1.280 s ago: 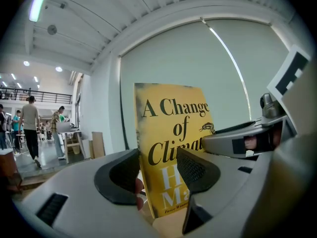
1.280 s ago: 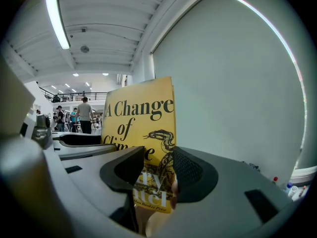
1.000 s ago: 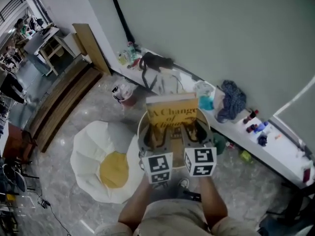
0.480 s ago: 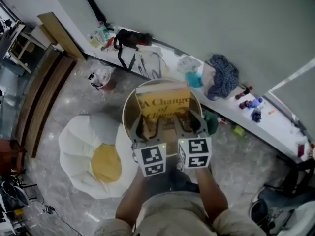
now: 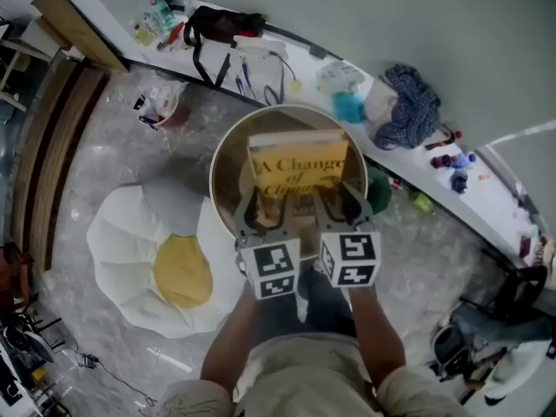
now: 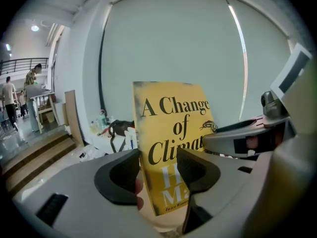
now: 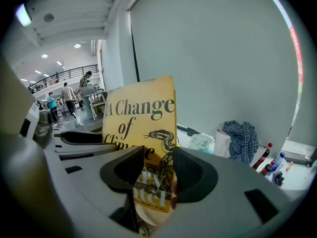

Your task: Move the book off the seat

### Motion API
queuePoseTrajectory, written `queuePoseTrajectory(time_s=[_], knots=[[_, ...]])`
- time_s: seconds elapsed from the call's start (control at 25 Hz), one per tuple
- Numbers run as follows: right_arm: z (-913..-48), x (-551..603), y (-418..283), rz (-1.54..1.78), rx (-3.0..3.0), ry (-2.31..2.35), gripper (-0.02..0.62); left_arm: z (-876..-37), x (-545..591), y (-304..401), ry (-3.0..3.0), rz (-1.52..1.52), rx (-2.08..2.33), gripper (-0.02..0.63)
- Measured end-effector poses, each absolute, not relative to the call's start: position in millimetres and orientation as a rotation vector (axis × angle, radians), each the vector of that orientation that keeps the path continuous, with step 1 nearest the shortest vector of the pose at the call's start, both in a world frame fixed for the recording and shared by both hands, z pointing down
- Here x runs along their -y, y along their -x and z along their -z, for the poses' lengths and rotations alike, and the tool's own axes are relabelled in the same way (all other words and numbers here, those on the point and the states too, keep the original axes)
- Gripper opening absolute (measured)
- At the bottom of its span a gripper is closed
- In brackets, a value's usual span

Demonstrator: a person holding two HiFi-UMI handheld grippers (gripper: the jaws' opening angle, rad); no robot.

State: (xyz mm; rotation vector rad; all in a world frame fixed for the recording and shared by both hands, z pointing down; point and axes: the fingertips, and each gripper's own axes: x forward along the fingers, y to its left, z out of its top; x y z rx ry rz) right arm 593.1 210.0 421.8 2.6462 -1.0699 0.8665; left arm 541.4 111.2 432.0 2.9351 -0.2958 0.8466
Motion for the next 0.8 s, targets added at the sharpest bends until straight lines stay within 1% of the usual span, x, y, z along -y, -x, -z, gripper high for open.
queuePoseTrajectory(time_s=[0.24, 0.52, 0.8], knots=[[-485, -201, -606, -0.955, 1.029, -2.601, 0.189, -500, -103, -554, -2.865, -0.939, 0.256, 0.245], [-574, -207, -613, -1.121, 1.04, -2.525, 0.187, -588, -110, -560, -2.772, -1.098, 0.273, 0.245], [-647, -223, -629, -1.238, 1.095, -2.418, 0.189, -658, -128, -569, -2.67, -1.216, 0.314, 0.245]])
